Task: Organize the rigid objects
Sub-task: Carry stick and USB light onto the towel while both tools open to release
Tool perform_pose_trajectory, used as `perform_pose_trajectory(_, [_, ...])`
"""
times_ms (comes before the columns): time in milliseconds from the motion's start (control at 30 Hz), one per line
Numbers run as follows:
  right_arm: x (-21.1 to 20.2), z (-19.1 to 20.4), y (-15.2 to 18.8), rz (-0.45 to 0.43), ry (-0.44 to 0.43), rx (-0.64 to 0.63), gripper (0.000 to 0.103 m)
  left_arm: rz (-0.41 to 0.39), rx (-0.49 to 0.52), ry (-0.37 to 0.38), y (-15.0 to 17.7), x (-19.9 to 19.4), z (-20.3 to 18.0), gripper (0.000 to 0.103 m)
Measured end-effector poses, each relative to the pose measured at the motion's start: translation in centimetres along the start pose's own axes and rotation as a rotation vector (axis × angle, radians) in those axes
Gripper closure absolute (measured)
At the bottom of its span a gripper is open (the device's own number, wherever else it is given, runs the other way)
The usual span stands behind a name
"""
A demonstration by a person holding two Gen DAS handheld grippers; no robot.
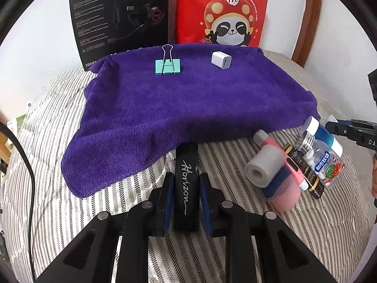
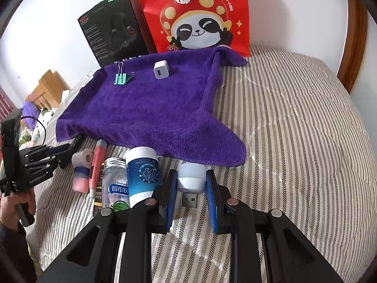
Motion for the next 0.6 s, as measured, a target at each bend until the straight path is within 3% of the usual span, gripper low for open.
perform_pose_trajectory(333, [-0.7, 0.0, -0.7, -0.011, -0.006, -0.006, 0.079, -0.040, -0.064, 0.071, 0.7, -1.4, 1.2, 0.082])
perform_pose_trajectory(600, [-0.6, 1.6, -2.7, -0.026, -0.019, -0.043, 0.079, -0.093, -0.071, 0.094, -1.1, -3.9, 2.1, 0.082])
Point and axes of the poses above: each gripper's, at about its wrist camera, not at the fingertips, and x roughly the way its jaws point, z to its left, y to its underside, the point moved 1 cm from there along x, roughly the way its jaws point, and after that the axes turned 6 degrees about x, right-handed, at the moved point
